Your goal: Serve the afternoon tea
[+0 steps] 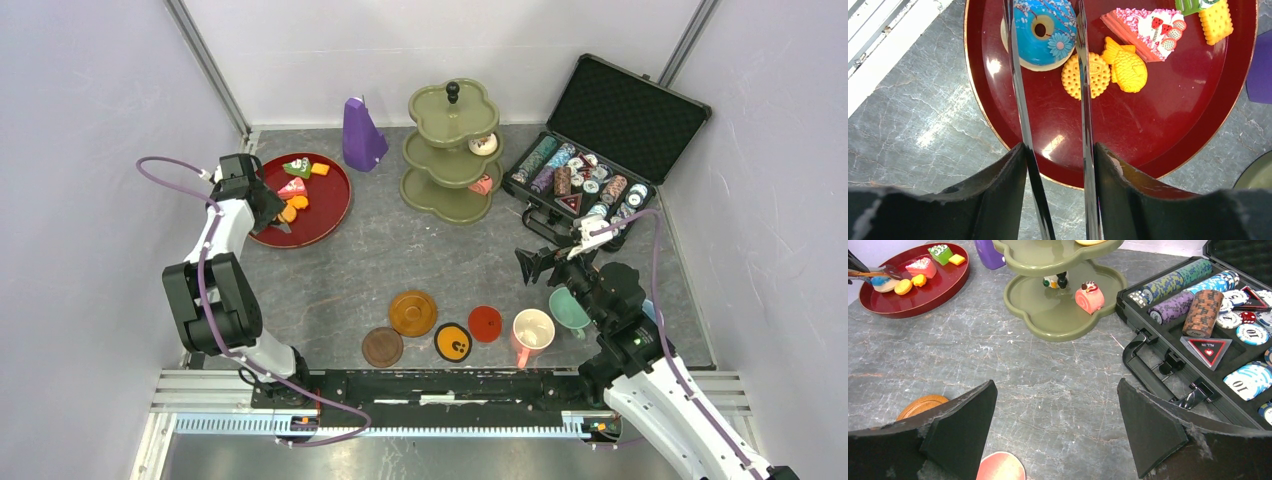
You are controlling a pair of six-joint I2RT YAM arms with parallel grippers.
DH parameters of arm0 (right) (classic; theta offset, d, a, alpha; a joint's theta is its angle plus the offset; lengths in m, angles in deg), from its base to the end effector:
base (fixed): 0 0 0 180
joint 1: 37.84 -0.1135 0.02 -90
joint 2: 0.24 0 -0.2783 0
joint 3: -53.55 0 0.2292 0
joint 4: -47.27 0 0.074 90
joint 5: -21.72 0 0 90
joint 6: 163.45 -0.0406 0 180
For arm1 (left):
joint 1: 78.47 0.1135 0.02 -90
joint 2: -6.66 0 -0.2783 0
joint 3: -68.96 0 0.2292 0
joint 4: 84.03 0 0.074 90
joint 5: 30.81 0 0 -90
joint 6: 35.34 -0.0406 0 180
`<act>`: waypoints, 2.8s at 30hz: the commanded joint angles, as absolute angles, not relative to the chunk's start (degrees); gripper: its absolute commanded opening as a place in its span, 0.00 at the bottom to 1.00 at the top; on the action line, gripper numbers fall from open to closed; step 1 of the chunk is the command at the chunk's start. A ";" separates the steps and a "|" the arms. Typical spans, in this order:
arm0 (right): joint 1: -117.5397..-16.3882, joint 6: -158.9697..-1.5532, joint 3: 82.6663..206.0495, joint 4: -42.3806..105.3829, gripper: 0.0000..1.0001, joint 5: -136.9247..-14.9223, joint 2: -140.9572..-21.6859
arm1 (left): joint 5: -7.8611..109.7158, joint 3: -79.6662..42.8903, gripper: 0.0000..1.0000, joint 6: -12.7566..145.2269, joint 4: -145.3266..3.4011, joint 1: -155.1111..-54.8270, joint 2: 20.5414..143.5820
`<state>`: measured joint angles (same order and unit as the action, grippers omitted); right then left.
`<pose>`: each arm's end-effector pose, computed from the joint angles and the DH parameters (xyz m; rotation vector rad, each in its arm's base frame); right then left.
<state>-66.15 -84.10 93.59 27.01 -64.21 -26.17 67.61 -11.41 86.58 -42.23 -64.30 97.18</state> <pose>0.0945 0.0477 0.2788 -0.2070 1.6853 0.4514 0.3074 0.0837 0.2615 -1.0220 2.2426 0.0481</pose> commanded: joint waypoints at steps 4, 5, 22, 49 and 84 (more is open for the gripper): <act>-65.96 -84.21 93.66 28.64 0.98 -63.65 -25.39 | 67.33 -10.41 0.50 87.50 -44.93 -63.98 93.72; -65.96 -84.17 93.73 28.53 0.98 -63.49 -25.35 | 67.37 -10.17 0.49 87.30 -45.16 -64.00 92.93; -65.96 -84.21 94.31 30.29 0.98 -63.96 -27.43 | 53.45 -7.90 0.50 92.54 -44.36 -74.45 74.14; -66.01 -84.33 95.28 27.04 0.98 -62.84 -25.25 | 58.89 -16.04 0.51 83.82 -63.23 -117.67 87.63; -65.96 -82.60 95.06 26.46 0.98 -61.28 -25.64 | 66.74 -25.69 0.72 82.60 -53.03 -117.58 95.72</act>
<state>-66.15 -83.42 93.65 24.68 -61.93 -25.34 66.59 -22.99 85.22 -52.24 -117.50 98.01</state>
